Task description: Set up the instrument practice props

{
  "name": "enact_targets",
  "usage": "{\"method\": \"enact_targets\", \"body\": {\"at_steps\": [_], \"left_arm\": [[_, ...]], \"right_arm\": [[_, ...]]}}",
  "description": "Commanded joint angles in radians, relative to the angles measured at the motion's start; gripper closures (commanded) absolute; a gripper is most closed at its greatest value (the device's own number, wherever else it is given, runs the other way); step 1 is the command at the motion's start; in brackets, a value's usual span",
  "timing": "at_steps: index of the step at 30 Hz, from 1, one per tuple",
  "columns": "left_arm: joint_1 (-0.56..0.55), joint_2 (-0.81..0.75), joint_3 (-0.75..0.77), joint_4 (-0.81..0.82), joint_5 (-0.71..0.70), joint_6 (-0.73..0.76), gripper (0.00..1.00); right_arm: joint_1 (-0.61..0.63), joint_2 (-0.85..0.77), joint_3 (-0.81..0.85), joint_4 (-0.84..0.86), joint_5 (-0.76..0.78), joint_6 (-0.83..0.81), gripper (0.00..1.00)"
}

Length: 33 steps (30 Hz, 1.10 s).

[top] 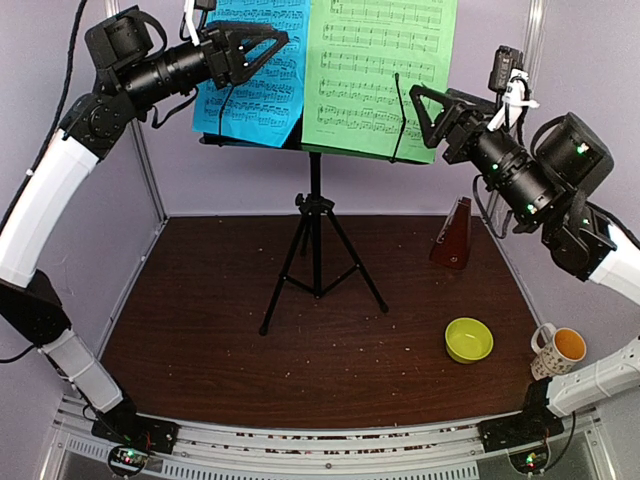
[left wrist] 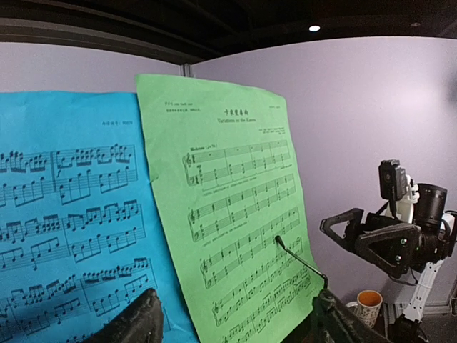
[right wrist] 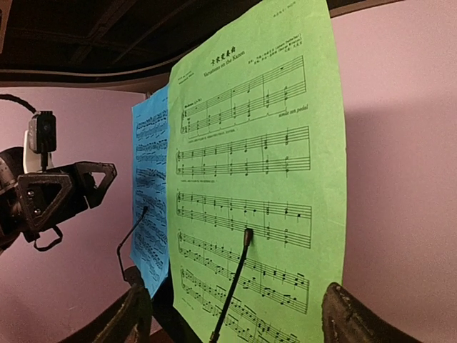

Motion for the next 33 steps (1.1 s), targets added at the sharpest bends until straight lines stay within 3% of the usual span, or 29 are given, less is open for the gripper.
{"method": "enact_targets", "body": {"at_steps": [1, 6, 13, 21, 26, 33], "left_arm": [[0.022, -0.115, -0.152, 0.059, -0.057, -0.02, 0.26], [0.042, -0.263, -0.376, 0.115, -0.104, -0.069, 0.25], [0.05, -0.439, -0.695, 0.171, -0.182, -0.122, 0.23], [0.05, -0.57, -0.937, 0.242, -0.265, -0.184, 0.21], [0.049, -0.581, -0.978, 0.25, -0.284, -0.2, 0.18], [0.051, -0.567, -1.019, 0.291, -0.277, -0.24, 0.17]], "right_arm": [[-0.001, -0.057, -0.035, -0.05, -0.008, -0.01, 0.12], [-0.001, -0.142, -0.088, -0.137, 0.006, 0.004, 0.01], [-0.02, -0.283, -0.209, -0.305, 0.159, 0.078, 0.0], [-0.234, -0.355, -0.368, -0.465, 0.242, 0.282, 0.0], [-0.364, -0.282, -0.428, -0.439, 0.308, 0.359, 0.0], [-0.499, 0.009, -0.27, -0.484, 0.337, 0.403, 0.0]]}}
